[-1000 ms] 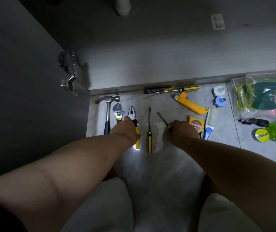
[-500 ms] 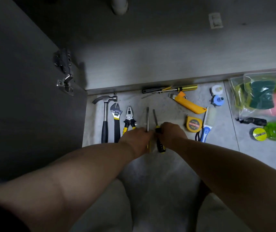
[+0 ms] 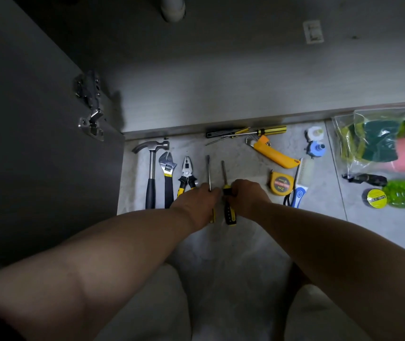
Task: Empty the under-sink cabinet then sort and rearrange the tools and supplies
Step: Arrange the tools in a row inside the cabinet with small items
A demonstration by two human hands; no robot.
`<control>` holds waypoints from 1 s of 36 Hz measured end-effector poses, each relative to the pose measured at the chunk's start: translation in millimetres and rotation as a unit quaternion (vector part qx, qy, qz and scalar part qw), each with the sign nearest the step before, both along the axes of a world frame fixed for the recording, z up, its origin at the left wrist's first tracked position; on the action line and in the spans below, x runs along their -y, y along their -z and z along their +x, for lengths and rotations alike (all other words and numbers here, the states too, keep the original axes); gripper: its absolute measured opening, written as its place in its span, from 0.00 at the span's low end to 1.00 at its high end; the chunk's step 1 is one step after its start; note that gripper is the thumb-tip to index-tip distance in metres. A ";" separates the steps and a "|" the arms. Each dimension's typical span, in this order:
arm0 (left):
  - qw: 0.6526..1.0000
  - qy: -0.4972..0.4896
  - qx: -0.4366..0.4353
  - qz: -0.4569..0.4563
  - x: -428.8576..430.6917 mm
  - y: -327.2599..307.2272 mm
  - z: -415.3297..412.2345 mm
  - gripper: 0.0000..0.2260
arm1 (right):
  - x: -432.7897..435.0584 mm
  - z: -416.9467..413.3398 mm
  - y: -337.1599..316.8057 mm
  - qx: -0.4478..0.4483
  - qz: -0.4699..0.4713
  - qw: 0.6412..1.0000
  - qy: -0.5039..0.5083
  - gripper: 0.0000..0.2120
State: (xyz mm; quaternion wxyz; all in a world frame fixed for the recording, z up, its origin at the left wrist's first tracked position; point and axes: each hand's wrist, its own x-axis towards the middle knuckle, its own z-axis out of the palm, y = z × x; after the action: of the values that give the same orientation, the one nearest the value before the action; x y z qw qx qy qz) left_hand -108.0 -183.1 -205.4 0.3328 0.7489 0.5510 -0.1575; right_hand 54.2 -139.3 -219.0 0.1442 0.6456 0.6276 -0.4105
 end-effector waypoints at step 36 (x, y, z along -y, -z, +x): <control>0.998 -0.007 0.055 -0.009 -34.5 -13.1 1.9 0.30 | -16.6 63.3 -40.2 0.017 0.079 0.979 -0.190 0.14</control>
State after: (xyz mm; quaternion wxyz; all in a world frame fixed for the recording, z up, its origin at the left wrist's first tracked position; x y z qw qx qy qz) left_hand -106.2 -148.7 -192.4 0.3702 0.7495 0.5358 -0.1187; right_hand 117.5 -122.7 -178.8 0.1783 0.5312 0.7666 -0.3137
